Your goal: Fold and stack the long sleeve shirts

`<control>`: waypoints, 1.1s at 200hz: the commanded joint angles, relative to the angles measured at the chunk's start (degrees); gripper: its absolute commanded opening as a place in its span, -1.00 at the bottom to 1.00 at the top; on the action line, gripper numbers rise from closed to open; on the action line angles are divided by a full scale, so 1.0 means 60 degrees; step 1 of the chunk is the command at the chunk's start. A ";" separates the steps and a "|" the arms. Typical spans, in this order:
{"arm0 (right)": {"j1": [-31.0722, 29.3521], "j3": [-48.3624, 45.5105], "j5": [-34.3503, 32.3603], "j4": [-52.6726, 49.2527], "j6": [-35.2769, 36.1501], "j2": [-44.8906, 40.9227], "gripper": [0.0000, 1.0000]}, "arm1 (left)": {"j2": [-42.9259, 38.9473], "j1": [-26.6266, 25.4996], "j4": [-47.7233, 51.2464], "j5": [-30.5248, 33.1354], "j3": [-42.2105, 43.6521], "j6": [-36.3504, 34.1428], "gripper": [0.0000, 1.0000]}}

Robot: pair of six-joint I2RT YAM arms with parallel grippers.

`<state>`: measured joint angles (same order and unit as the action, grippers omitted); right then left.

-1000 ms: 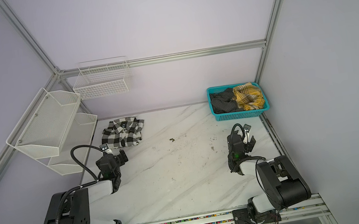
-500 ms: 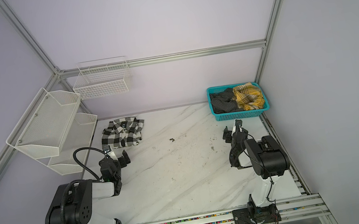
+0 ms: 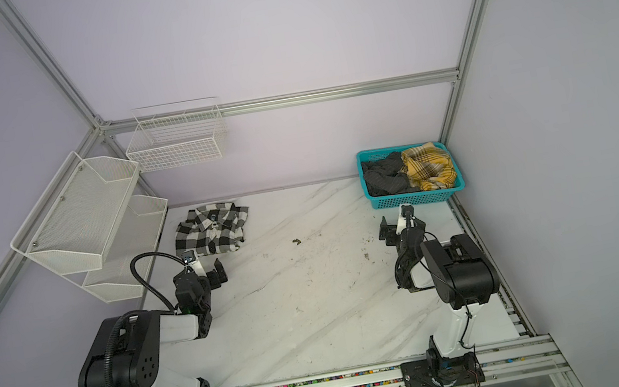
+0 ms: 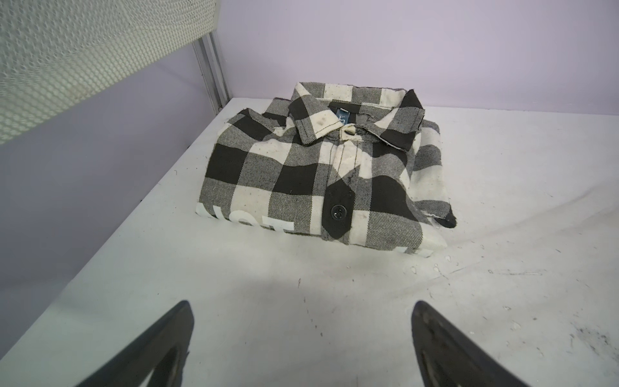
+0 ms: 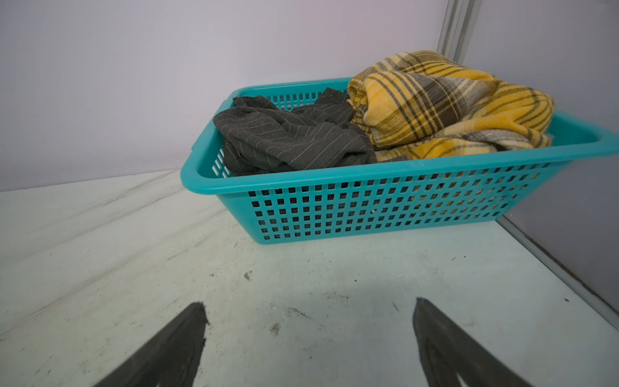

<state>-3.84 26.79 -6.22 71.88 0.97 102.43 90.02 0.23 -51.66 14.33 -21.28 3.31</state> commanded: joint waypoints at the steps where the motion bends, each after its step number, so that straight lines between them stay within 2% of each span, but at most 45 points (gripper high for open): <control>1: -0.0009 0.0022 0.0072 0.0575 0.0283 -0.0128 0.95 | -0.0052 -0.0016 -0.0560 0.0140 0.0031 -0.0215 0.99; 220: -0.0033 0.0075 0.0063 0.0639 0.0330 -0.0045 0.95 | -0.0018 -0.0019 -0.0531 0.0146 0.0008 -0.0215 0.99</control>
<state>-3.84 27.27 -5.80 72.60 1.06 102.45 90.02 0.23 -51.75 14.35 -21.28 3.31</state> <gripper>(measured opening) 0.974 0.997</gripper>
